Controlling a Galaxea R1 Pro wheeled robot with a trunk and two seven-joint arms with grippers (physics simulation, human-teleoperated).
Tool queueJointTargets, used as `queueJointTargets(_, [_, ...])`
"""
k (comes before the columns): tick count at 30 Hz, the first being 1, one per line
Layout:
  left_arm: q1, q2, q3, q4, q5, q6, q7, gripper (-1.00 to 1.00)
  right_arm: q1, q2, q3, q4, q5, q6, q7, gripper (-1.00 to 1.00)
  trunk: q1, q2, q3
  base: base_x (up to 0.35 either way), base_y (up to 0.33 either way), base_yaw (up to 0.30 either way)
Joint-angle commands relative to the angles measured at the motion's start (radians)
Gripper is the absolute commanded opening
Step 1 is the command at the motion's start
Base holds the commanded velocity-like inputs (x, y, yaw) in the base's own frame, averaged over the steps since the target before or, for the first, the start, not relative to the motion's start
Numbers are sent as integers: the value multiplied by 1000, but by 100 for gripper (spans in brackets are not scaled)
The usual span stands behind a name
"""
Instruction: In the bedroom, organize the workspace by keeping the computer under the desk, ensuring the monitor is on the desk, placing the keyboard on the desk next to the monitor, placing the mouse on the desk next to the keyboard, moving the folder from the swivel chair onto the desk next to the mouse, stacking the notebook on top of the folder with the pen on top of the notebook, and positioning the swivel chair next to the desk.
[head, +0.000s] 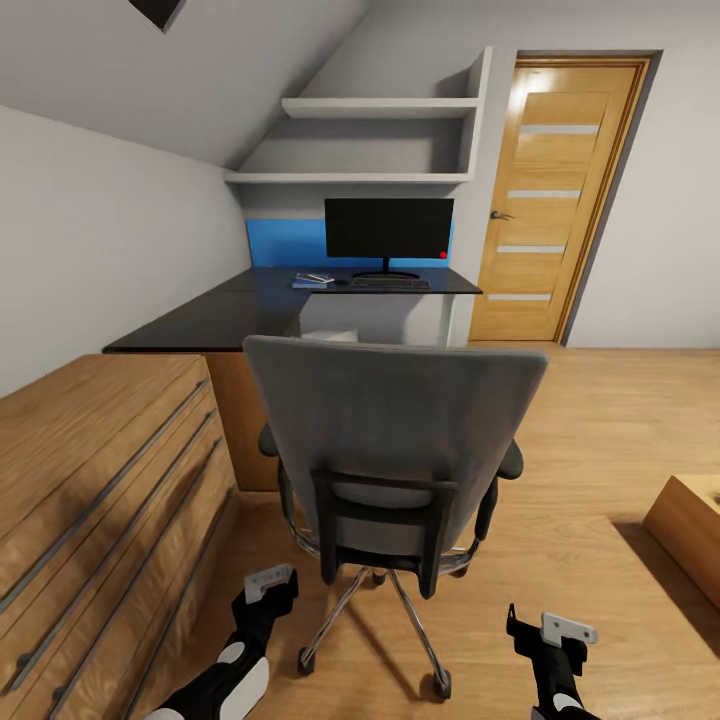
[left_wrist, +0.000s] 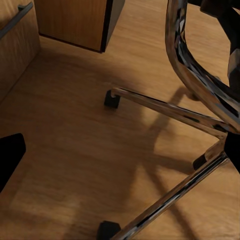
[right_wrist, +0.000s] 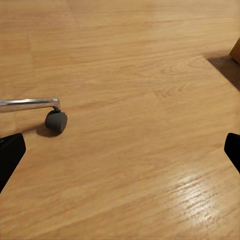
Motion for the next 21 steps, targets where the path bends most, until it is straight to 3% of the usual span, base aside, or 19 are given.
queueJointTargets(1, [-1,0,-9,0,4,-4,8,100,0,0,9,-1,-2,0,-8,100,0,0,-1,-2,0,0])
queueJointTargets(5, [-1,-9,-13,-1,3,4,11,100,0,0,10,-11,-2,-2,-8,100,0,0,-1,0,0,0])
queueJointTargets(7, [-1,-32,-11,-6,6,50,18,100,0,-2,8,-55,-2,-2,-8,100,0,0,-1,0,0,0])
queueJointTargets(10, [-10,-43,-9,-88,4,224,55,100,0,-8,4,-221,-3,14,-15,100,0,0,-1,0,0,0])
queueJointTargets(13, [-19,-44,-9,-156,2,312,71,100,0,-12,4,-333,-3,96,-22,100,0,0,-1,0,0,0])
queueJointTargets(16, [-21,-44,-8,-175,3,336,75,100,0,-13,5,-396,-3,155,-24,100,0,0,-1,0,0,0])
queueJointTargets(21, [-22,-30,-6,-178,4,339,75,100,0,-12,6,-415,-2,176,-23,100,0,0,-1,0,0,0])
